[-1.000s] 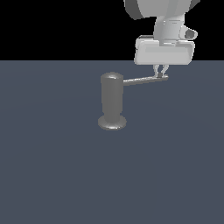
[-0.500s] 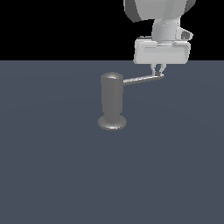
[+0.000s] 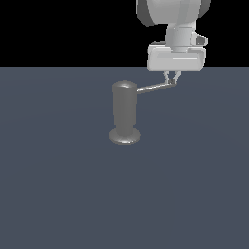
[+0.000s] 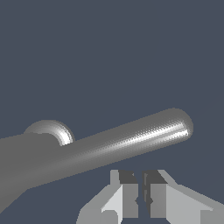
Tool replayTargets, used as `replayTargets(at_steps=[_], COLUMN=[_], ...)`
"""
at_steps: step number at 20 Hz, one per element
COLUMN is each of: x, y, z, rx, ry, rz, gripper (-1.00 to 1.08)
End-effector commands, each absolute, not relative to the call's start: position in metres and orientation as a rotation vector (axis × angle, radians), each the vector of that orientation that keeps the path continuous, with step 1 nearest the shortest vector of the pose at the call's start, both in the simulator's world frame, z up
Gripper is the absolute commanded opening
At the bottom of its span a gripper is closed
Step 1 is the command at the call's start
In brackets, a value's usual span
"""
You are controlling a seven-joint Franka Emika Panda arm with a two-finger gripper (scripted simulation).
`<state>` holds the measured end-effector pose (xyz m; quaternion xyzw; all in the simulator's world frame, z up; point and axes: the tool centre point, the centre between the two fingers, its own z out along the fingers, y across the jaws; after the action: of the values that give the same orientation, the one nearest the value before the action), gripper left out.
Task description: Turn on the faucet by rotating a designated handle.
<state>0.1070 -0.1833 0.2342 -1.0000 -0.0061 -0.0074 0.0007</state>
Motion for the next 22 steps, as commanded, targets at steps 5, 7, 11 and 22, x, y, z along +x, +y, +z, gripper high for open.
replayTargets(at_steps=[5,7,11,22], x=[0.124,0.128,0.136,0.157], y=[-0.180,-0.180,-0.180,-0.181], z=[0.226,0.226,0.225,0.223], rx=[-3.139,-3.139,-3.140,-3.140], ry=[-0.018,-0.016,-0.013,-0.003], rz=[-0.015,-0.014,-0.013,-0.007], gripper=[-1.00,-1.00,-1.00,-1.00])
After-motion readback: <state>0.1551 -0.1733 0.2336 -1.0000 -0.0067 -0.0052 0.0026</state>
